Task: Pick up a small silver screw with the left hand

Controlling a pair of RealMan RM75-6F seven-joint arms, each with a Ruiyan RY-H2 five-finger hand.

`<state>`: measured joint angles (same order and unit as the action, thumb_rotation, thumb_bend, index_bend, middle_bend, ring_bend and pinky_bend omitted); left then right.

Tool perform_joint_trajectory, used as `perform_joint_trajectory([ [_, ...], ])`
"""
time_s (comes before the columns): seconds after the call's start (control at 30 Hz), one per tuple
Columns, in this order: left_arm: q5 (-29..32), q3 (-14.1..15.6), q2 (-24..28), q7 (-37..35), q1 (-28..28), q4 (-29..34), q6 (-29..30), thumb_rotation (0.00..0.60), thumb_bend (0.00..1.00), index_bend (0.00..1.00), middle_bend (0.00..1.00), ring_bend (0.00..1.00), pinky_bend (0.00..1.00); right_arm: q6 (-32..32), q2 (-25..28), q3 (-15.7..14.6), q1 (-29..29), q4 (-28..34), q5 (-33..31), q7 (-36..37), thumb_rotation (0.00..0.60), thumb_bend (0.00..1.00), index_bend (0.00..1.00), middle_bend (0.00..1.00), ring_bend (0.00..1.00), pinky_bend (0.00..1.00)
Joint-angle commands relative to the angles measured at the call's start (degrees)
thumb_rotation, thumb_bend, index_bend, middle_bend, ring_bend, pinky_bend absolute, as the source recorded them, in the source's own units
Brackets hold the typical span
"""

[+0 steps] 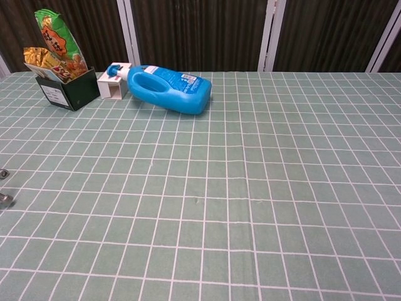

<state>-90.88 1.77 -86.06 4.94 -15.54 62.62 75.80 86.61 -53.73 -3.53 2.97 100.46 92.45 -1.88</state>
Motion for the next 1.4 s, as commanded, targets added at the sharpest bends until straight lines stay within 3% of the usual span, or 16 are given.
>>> perform_joint_trajectory([
  [0.03,-1.1,0.5,0.7,3.8,-0.4,1.9,0.4,0.6,0.41,0.55,1.0,1.0,1.0,0.1,0.0,-0.1,0.0,0.0,0.4,0.2,0.6,0.34,0.0,0.0,0.0,0.0],
  [0.5,0.8,0.9,3.4,7.8,-1.2,8.3,-3.5,0.6,0.41,0.48,1.0,1.0,1.0,0.2,0.3,-0.3,0.1,0.0,0.7,0.9,0.6,0.34,0.0,0.0,0.0,0.0],
  [1.03,0.2,0.5,5.0,7.5,-0.9,10.3,-1.2,0.6,0.41,0.41,1.0,1.0,1.0,0.4,0.3,-0.3,0.1,-0.1,0.9,1.2,0.6,0.34,0.0,0.0,0.0,0.0],
  [1.2,3.6,-1.5,6.5,-2.2,1.2,5.7,1.4,0.6,0.41,0.39,1.0,1.0,1.0,0.8,0.5,-0.1,0.3,-0.2,0.6,1.6,0.6,0.34,0.0,0.0,0.0,0.0],
  [1.4,7.0,-4.2,2.2,-17.7,-1.2,-6.3,-4.4,0.6,0.41,0.39,1.0,1.0,1.0,0.2,0.3,-0.5,0.1,0.0,1.1,1.1,0.6,0.34,0.0,0.0,0.0,0.0],
])
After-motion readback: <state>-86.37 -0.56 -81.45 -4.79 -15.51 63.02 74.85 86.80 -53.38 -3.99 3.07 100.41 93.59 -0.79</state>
